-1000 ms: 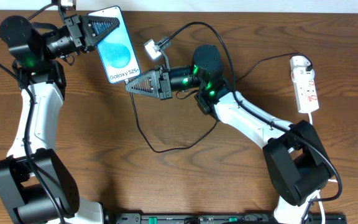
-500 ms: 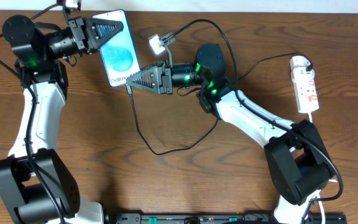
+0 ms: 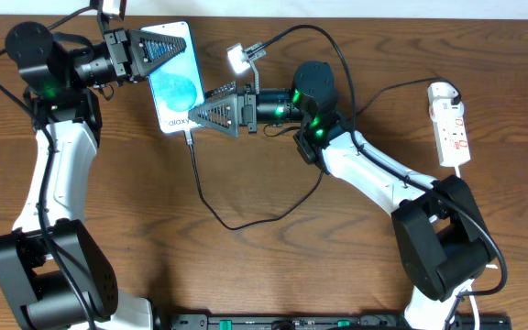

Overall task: Plug charger to phone and switch on socket
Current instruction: 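Push the plug left into the phone's port with the right gripper, then open the right gripper and retract it up and right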

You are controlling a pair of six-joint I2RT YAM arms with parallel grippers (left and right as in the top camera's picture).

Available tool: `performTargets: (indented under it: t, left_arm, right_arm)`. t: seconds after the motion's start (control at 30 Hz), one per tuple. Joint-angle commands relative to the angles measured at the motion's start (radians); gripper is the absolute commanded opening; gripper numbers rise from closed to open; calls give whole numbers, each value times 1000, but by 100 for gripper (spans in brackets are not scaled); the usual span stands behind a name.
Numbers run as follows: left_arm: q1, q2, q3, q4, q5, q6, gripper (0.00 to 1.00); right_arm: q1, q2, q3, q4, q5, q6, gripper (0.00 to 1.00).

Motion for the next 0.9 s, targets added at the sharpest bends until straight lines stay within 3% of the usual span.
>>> performTargets:
  t: [0.0,0.87]
  left_arm:
    - [-2,-16,23,8,22,-11,7]
    - [73,-16,23,8,23,4,7]
  right_arm:
    - [-3,11,14,0,0,-10,99]
    - [-103,11,14,-1,-65,-11,99]
